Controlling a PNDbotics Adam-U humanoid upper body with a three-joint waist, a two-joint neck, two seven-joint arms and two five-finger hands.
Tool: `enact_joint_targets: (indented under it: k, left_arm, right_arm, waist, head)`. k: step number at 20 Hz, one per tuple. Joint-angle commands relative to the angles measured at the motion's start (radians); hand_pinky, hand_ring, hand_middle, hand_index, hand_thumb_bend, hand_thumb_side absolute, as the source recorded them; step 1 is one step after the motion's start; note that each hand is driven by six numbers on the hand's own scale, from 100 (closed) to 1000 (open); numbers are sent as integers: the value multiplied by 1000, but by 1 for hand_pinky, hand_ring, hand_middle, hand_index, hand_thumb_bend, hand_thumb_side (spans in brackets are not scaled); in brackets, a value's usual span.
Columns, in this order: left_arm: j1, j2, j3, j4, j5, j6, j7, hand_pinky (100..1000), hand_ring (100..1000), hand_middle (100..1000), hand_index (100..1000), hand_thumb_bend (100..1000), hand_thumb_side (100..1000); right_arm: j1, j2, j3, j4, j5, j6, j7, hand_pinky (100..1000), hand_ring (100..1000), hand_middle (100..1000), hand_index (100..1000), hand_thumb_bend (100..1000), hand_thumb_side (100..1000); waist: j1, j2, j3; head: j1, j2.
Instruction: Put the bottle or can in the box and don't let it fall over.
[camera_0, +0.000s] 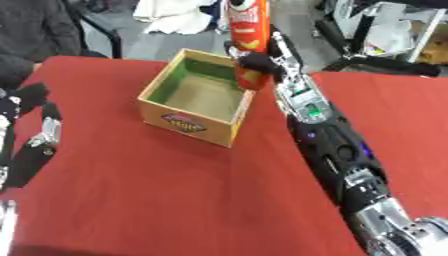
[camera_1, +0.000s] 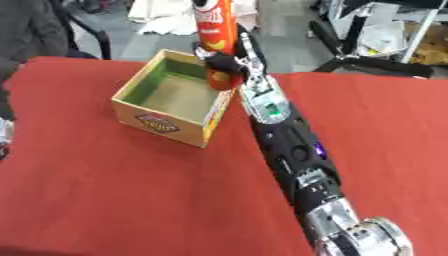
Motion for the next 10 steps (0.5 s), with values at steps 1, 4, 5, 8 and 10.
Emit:
enact_joint_targets:
  k: [1,4,5,8,10]
  left_arm:
    - [-18,3,-2,-23,4,-2,-8,895,791,746,868,100,696]
    - [-18,2,-1,-23,2,-1,-8,895,791,745,868,100,697]
    - [-17,1,-1,-23,1,-1,-9,895,791,745,868,100,698]
    - [-15,1,1,-23,-2,0,-11,896,792,745,869,100,700]
    - [-14,1,2,-23,-4,1,-10,896,792,745,870,100,701]
  right_arm:
    - [-29,15,25,-2,37,-23,55,957,751,696,347,100,100]
    - [-17,35,46,13,95,-44,124,964,775,734,491,100,100]
    - [-12,42,54,20,121,-52,150,966,783,742,531,100,100]
    - [0,51,71,28,214,-87,215,978,817,790,795,103,303]
    - [5,50,75,30,295,-108,234,983,831,810,915,232,401]
  waist:
    - [5,-9,3]
    - [4,-9,2]
    - [3,-9,2]
    - [2,-9,0]
    - [2,-10,-2]
  head:
    - [-12,-17]
    - [-16,-19]
    - [-17,-19]
    - [-16,-20]
    - [-15,-21]
